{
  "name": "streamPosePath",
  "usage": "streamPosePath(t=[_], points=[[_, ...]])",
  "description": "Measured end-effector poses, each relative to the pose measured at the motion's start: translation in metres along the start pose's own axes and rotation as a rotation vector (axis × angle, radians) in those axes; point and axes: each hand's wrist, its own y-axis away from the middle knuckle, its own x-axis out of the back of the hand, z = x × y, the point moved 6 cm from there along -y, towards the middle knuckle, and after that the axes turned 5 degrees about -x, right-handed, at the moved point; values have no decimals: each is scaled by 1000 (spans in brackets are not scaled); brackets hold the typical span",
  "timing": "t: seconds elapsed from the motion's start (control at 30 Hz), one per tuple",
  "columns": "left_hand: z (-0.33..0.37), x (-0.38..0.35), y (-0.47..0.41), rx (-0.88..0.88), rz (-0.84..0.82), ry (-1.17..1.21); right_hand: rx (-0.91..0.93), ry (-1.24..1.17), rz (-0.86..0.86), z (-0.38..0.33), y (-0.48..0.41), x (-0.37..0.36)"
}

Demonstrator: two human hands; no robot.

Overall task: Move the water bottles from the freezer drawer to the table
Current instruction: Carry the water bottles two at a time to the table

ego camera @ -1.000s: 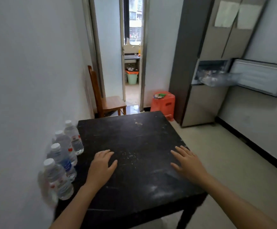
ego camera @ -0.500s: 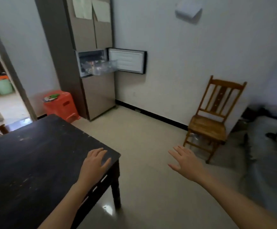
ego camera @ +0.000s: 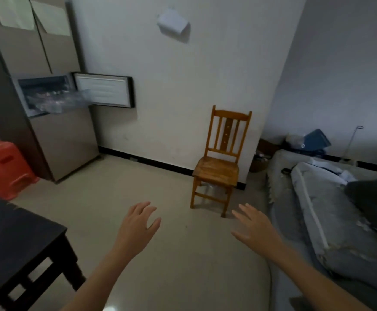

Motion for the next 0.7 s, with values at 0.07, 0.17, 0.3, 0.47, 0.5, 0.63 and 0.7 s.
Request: streamPosePath(t=[0.07, 0.17, 0.3, 0.47, 0.5, 0.63, 0.7], points=[[28, -10, -10, 3, -24, 15, -25, -24, 16, 28, 6, 6], [66, -31, -26, -40, -22, 12, -75, -39, 24, 69, 17, 11], [94, -47, -47, -76, -44, -20, -114, -107, 48, 109, 17, 15], [94, -60, -81, -87, -24, -90, -104, -92, 65, 140, -4, 18], [92, -64, -89, -82, -20, -93, -96, -98, 81, 145, -11, 21], [85, -81, -125, -51, 56, -75, -64, -51, 74, 160, -47, 29], [81, -90, -149, -35, 93, -57, -50, -12, 70, 169, -73, 32]])
